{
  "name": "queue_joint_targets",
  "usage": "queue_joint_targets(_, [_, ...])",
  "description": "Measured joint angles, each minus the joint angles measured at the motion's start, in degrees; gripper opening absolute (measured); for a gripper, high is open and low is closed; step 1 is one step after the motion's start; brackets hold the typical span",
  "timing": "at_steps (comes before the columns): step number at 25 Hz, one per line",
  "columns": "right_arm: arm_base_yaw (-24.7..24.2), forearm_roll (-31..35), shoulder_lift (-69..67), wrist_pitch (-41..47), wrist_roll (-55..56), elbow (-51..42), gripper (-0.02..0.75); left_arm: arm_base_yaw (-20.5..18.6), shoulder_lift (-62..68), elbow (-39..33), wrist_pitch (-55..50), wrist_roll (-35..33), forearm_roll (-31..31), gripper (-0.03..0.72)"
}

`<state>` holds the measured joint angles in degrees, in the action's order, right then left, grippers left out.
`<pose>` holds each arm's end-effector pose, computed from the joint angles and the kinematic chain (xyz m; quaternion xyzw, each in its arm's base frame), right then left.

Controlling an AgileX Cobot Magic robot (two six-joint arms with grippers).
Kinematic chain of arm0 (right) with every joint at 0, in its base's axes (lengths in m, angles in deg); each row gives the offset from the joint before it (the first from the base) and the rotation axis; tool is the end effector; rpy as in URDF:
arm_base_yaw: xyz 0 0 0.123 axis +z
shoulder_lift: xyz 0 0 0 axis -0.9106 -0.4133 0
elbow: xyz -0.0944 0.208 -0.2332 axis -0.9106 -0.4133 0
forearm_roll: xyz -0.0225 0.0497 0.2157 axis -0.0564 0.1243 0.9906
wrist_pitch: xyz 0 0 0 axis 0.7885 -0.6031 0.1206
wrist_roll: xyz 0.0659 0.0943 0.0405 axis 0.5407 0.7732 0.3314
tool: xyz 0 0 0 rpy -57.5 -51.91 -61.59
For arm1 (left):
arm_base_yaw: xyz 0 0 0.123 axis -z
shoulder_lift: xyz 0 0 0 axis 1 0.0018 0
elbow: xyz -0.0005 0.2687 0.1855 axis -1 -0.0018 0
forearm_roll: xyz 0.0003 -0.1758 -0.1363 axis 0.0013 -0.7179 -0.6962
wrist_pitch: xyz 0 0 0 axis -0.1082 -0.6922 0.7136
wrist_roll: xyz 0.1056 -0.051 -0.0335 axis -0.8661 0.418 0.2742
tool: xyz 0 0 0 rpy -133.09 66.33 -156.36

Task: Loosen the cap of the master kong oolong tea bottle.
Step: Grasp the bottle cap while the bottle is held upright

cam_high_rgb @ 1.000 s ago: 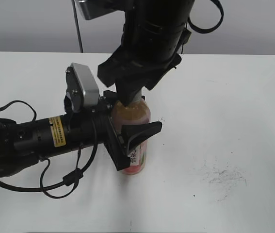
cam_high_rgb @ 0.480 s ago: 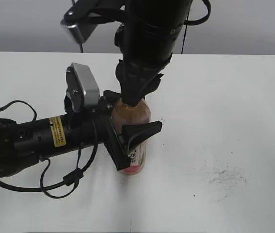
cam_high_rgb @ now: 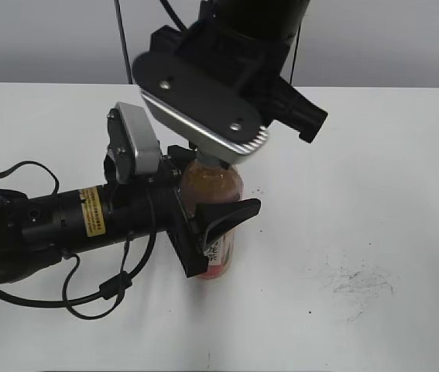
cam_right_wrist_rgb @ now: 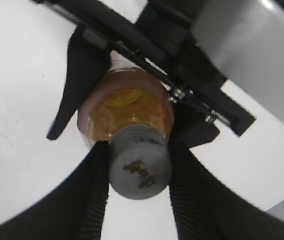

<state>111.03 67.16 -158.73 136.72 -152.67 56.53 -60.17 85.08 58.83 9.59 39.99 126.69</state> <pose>0.2619 0.2805 0.3139 -0.9684 0.2040 -0.0384 0.1383 0.2670 -0.2425 0.1957 0.4403 0.5923 -0.3692 0.5648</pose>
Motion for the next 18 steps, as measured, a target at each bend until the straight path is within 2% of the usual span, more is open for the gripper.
queue_joint_targets(4, [-0.22, 1.97, 0.05, 0.16, -22.64, 0.00, 0.272, 0.00, 0.00, 0.00, 0.06, -0.23, 0.53, 0.445])
queue_joint_targets(6, [-0.50, 2.75, 0.05, 0.23, -26.64, 0.00, 0.272, 0.00, 0.00, 0.00, 0.11, -0.23, 0.53, 0.445])
queue_joint_targets(9, [-0.67, 2.90, 0.09, 0.25, -26.58, 0.00, 0.273, 0.00, 0.00, 0.00, 0.11, -0.23, 0.57, 0.445])
queue_joint_targets(12, [-0.67, 2.67, 0.09, 0.25, -19.75, 0.00, 0.294, 0.00, 0.00, 0.00, 0.11, -0.18, 0.57, 0.445])
queue_joint_targets(18, [-0.44, 4.00, 0.03, 0.12, 12.34, -0.05, 0.515, 0.00, 0.00, 0.00, 0.00, 0.63, -0.35, 0.445])
